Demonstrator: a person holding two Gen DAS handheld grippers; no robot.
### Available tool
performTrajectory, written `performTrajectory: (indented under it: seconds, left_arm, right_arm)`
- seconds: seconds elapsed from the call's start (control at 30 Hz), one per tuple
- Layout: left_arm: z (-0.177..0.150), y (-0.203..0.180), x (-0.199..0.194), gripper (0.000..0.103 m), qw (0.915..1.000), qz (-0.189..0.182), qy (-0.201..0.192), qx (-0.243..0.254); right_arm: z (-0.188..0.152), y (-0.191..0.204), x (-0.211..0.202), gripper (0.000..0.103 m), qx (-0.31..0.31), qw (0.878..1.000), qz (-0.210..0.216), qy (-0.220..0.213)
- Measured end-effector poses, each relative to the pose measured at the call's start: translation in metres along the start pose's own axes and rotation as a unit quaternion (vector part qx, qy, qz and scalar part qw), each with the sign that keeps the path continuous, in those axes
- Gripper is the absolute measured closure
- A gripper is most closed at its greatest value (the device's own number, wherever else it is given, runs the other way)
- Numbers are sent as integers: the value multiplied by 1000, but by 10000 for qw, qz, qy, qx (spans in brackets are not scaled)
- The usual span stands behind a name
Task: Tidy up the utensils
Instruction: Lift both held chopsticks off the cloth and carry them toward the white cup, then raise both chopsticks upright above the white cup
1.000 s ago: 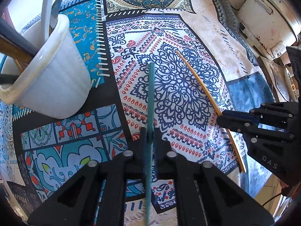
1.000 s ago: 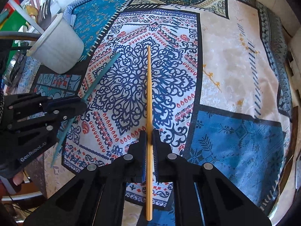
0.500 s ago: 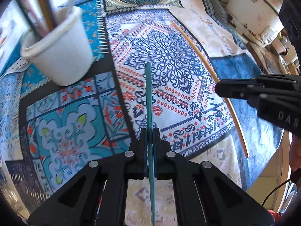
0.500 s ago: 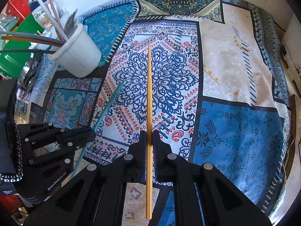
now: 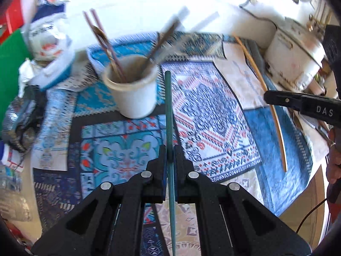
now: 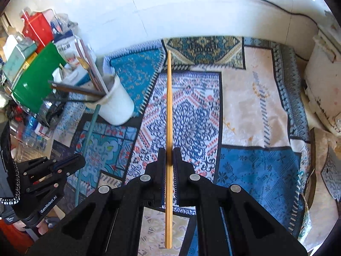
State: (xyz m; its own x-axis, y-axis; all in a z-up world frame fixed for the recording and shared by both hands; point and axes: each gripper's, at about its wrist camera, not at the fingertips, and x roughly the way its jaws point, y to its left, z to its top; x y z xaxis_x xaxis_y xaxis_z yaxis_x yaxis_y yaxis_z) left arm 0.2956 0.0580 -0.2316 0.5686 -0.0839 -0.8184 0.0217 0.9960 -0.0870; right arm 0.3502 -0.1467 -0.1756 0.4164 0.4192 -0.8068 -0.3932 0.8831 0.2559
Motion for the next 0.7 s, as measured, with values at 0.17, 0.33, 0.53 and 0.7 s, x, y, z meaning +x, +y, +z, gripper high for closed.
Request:
performTrajectory:
  seconds: [0.17, 0.33, 0.53, 0.7]
  left_arm:
    - [7, 18, -26, 100, 9990, 142, -344, -259]
    - [17, 35, -47, 103, 9966, 238, -658, -436]
    - [22, 41, -42, 103, 9978, 259, -515, -325]
    - [13, 43, -6, 102, 9989, -50, 207, -409]
  right_arm:
    - [18, 11, -23, 97, -113, 9991, 53, -415]
    - [37, 24, -40, 97, -270, 9966, 145, -764]
    - [50, 39, -43, 97, -439, 9942, 235, -958]
    - [49, 38, -34, 97, -451, 9951, 240, -841]
